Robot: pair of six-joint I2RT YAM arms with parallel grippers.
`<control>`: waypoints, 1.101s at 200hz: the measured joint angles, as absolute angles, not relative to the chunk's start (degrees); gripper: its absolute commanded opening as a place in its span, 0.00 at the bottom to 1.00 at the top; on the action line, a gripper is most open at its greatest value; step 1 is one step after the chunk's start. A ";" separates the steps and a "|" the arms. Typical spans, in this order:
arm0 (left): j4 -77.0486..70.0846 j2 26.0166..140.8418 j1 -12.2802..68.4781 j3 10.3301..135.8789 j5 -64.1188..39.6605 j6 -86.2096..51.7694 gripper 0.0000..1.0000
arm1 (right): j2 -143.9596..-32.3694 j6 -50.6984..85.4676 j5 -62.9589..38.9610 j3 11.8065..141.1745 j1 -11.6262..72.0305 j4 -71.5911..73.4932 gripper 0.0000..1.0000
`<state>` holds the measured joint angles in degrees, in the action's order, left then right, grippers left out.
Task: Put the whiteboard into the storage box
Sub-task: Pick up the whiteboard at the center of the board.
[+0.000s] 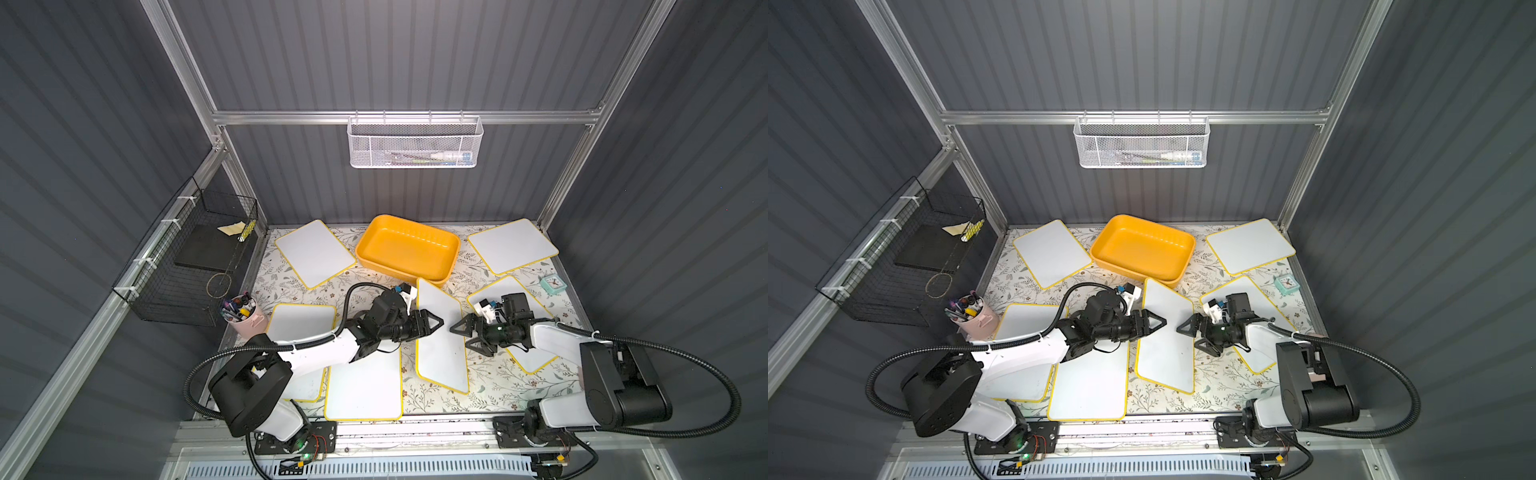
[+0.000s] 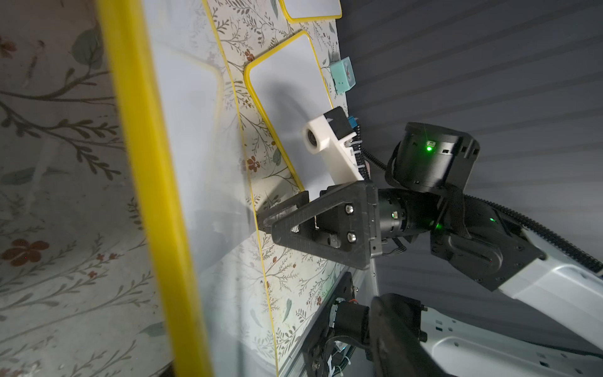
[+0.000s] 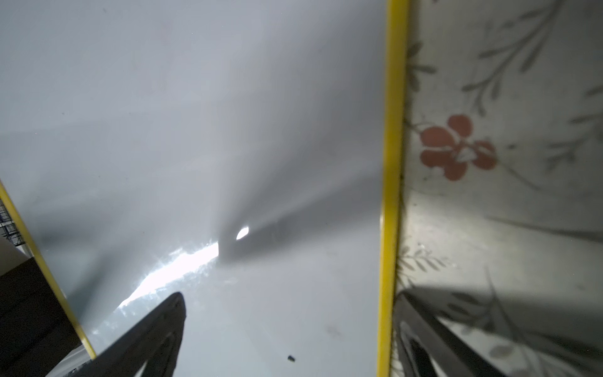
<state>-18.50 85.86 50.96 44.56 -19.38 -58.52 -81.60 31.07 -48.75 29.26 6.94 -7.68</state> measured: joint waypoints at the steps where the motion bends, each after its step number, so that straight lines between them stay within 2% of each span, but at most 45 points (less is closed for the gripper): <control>1: -18.48 85.86 50.96 44.56 -19.38 -58.52 0.60 | -81.60 31.07 -48.77 29.26 6.94 -7.68 0.99; 47: -13.72 84.20 50.89 45.04 -18.68 -55.77 0.57 | -81.97 31.05 -49.69 29.26 6.96 -7.97 0.99; 58: -10.85 83.44 50.72 45.76 -17.89 -54.57 0.50 | -82.08 31.05 -49.80 29.26 6.96 -8.08 0.99; 83: -3.86 82.21 50.52 49.01 -16.05 -51.20 0.47 | -82.37 31.05 -49.95 29.45 6.96 -8.36 0.99; 101: -0.75 81.60 50.52 51.03 -15.14 -49.50 0.35 | -82.67 31.03 -49.95 29.82 6.98 -8.80 0.99; 188: 3.18 81.30 50.09 51.90 -14.15 -46.89 0.31 | -83.20 31.03 -49.93 30.46 7.29 -9.43 0.99; 220: 4.49 82.89 50.09 52.99 -14.46 -46.37 0.15 | -82.96 31.03 -49.71 30.46 7.55 -9.47 0.99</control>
